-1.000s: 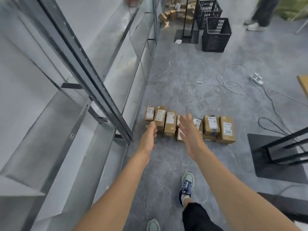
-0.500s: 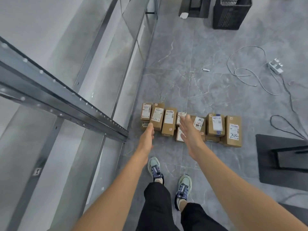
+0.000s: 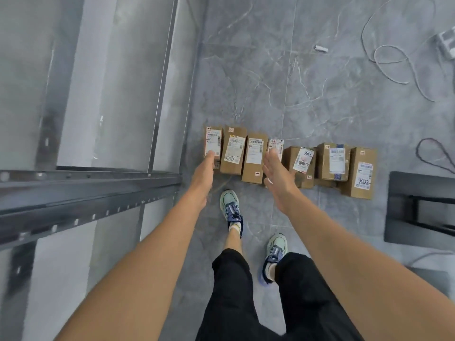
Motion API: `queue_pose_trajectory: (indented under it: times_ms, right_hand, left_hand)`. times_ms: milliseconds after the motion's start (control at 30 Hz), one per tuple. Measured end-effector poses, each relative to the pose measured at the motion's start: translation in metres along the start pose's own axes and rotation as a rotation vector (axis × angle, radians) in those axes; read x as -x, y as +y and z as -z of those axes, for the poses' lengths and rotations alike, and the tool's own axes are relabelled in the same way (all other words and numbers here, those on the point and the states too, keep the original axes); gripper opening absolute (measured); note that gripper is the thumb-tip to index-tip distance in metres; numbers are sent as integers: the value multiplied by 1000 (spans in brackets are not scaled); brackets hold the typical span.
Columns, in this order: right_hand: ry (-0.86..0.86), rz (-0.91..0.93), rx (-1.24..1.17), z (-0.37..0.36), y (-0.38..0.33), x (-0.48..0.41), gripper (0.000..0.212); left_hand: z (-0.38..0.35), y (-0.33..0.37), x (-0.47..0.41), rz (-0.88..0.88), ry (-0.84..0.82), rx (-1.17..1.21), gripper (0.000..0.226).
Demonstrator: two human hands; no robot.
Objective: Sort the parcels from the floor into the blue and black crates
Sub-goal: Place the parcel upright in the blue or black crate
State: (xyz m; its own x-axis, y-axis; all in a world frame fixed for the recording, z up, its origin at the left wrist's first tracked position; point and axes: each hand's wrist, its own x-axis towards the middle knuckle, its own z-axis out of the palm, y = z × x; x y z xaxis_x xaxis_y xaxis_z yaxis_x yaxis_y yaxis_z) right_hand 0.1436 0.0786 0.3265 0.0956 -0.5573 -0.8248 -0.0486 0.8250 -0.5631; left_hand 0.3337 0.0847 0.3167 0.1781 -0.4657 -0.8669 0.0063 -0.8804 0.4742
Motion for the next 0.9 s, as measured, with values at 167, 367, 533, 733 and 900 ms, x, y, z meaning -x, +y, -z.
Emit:
queue_pose_trajectory:
  times_ms: [167, 367, 533, 733, 900]
  right_hand:
    - [39, -67, -5, -7, 1, -70, 81]
    - [48, -148, -15, -14, 25, -167, 80]
    - [49, -173, -17, -21, 66, -254, 75]
    - [76, -207, -40, -23, 101, -316, 72]
    - [74, -190, 14, -22, 111, -337, 62]
  left_hand:
    - [6, 8, -79, 79, -21, -69, 72]
    - [-11, 5, -169, 97, -70, -132, 71]
    - [-30, -13, -248, 116, -102, -194, 65]
    - [-46, -35, -313, 139, -143, -183, 66]
    - [-56, -46, -337, 120, -171, -187, 67]
